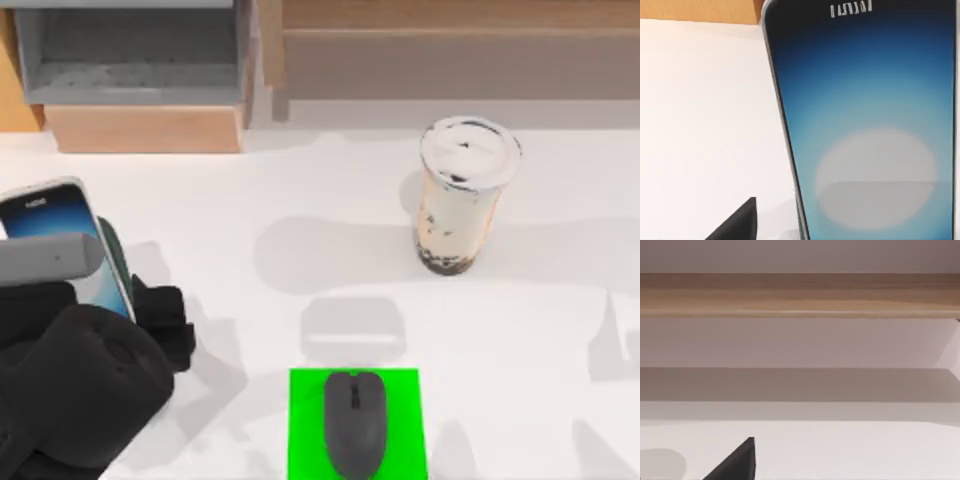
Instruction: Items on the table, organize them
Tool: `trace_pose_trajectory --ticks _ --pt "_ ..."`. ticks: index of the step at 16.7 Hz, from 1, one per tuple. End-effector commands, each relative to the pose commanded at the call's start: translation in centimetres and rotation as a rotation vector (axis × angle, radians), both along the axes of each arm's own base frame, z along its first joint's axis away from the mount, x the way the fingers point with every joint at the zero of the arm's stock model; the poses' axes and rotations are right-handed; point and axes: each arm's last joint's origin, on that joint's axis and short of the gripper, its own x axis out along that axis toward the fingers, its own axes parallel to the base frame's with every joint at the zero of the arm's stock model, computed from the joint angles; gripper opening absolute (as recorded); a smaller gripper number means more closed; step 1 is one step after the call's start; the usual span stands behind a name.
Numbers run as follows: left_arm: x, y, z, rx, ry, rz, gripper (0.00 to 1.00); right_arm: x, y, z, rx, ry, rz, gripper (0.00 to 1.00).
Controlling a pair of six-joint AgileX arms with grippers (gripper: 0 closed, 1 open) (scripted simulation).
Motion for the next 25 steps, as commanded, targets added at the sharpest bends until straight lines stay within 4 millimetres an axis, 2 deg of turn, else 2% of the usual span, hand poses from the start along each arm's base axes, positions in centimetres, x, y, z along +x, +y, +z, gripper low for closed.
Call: trace_pose_trajectory --ticks 6,11,14,17,21,25 --pt "0.9 -0.4 -0.5 -0.041 -0.026 0.1 1.0 0.0 0.0 0.0 0.0 0.0 0.0 1.0" --pt "0.8 -0.4 -0.5 -0.044 -0.026 0.097 1.0 0.0 0.0 0.0 0.0 0.0 0.0 1.0" --pt "0.8 0.1 0.1 -0.135 -0.031 0.085 1.0 0.0 0.0 0.0 0.0 0.0 0.0 1.0" --pt "0.6 1.5 1.1 -0.309 -0.054 0.044 1.0 0.0 0.0 0.0 0.0 0.0 0.0 1.0" --pt "-0.1 4.6 1.9 -0.518 -0.151 -0.065 1.0 0.0 0.0 0.0 0.0 0.0 0.0 1.0" --pt "-0.9 7.4 0.8 -0.533 -0.328 -0.187 1.0 0.0 0.0 0.0 0.0 0.0 0.0 1.0"
